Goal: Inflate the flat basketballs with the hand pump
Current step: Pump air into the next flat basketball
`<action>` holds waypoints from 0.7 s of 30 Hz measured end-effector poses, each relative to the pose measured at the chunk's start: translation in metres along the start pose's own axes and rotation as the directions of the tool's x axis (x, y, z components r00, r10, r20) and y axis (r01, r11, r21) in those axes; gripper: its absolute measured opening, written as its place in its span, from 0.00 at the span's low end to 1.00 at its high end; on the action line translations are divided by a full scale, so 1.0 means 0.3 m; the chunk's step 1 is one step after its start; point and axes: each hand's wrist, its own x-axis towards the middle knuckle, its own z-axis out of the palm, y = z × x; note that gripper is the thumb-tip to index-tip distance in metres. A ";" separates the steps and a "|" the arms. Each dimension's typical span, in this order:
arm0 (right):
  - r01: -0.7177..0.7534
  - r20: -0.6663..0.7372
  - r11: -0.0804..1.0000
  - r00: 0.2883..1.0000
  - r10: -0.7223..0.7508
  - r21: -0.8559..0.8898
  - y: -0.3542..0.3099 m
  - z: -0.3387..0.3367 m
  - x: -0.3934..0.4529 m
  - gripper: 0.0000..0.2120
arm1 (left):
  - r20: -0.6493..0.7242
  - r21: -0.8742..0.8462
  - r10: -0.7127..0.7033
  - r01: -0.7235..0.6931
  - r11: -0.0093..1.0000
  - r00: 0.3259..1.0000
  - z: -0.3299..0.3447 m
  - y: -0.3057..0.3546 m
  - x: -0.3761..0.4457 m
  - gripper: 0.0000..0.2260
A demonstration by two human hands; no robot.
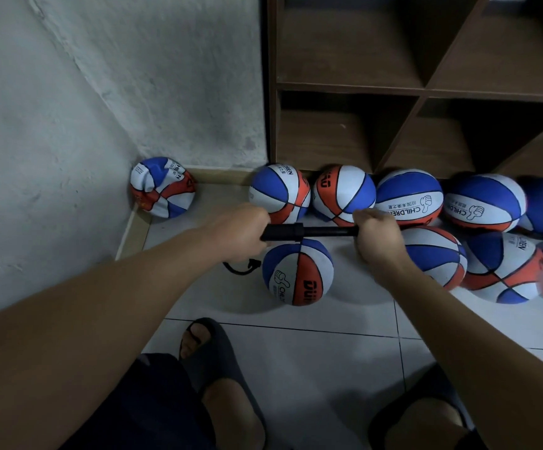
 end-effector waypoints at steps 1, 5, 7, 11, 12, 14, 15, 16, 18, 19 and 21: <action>0.018 0.001 1.000 1.000 -0.018 -0.007 -0.002 0.025 -0.019 0.09 | -0.004 -0.021 0.006 -0.006 1.000 1.000 0.007 0.007 0.007 0.13; 0.079 0.079 0.995 0.994 -0.075 -0.053 -0.004 0.093 -0.054 0.12 | -0.018 0.032 0.017 -0.016 0.999 1.000 0.022 0.031 0.007 0.17; 0.092 0.107 0.993 0.991 -0.084 -0.077 0.001 0.108 -0.060 0.12 | -0.033 0.050 0.032 -0.030 0.998 0.999 0.021 0.045 0.004 0.19; 0.072 0.113 0.997 0.991 -0.070 -0.016 0.013 0.139 -0.075 0.12 | -0.025 0.070 0.047 -0.045 0.997 0.999 0.019 0.065 0.006 0.17; 0.071 0.117 0.997 0.991 -0.069 -0.014 0.014 0.144 -0.078 0.12 | -0.030 0.082 0.050 -0.047 0.996 0.998 0.021 0.070 0.007 0.17; 0.065 0.124 0.998 0.990 -0.064 -0.011 0.019 0.149 -0.078 0.13 | -0.038 0.095 0.061 -0.057 0.994 0.997 0.026 0.078 0.010 0.17; 0.064 0.125 0.998 0.990 -0.063 -0.010 0.021 0.151 -0.076 0.13 | -0.041 0.093 0.068 -0.064 0.994 0.997 0.029 0.080 0.012 0.17; 0.067 0.128 0.998 0.990 -0.065 -0.012 0.024 0.150 -0.074 0.13 | -0.046 0.093 0.075 -0.071 0.993 0.996 0.033 0.079 0.014 0.17; 0.072 0.152 0.997 0.986 -0.069 -0.013 0.032 0.146 -0.071 0.14 | -0.049 0.108 0.082 -0.077 0.991 0.995 0.039 0.071 0.020 0.16; 0.068 0.169 0.998 0.983 -0.065 -0.013 0.036 0.145 -0.067 0.14 | -0.044 0.115 0.078 -0.073 0.991 0.996 0.043 0.067 0.023 0.15; 0.058 0.200 0.998 0.979 -0.050 -0.035 0.034 0.137 -0.061 0.14 | -0.026 0.091 0.067 -0.065 0.994 0.997 0.044 0.060 0.025 0.14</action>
